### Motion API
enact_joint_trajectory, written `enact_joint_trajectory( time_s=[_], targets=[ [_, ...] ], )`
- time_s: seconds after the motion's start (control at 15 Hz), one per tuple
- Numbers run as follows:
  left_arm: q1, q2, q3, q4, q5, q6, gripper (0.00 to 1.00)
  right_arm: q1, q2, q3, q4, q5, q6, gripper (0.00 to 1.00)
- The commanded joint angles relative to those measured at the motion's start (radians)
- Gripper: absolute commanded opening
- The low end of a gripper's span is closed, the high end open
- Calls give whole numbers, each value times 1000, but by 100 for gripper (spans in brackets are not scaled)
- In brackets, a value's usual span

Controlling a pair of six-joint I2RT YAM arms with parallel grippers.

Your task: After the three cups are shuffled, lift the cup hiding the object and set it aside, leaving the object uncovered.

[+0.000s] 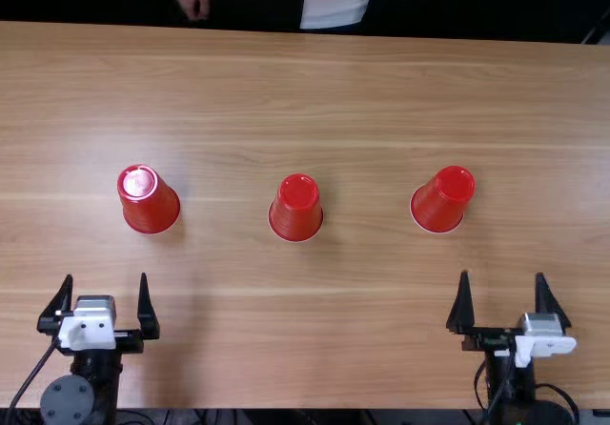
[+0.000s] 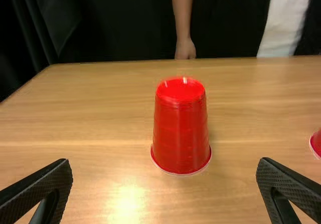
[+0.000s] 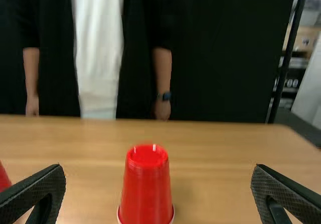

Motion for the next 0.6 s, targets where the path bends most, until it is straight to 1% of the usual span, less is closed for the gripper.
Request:
enact_joint_trajectory(
  time_s=[0.0,0.2,0.47,0.53],
  targets=[
    [-6,57,123,-11,-4,34,100,-16,34,98,5,7,-5,100],
    [-4,210,330,-105,-17,34,100,-13,218,275,-8,3,-5,100],
    [2,454,640,-319,-22,34,100,-12,419,516,-181,3,-5,100],
    [7,507,703,-370,-22,32,100,-12,457,571,-253,1,-5,100]
  ],
)
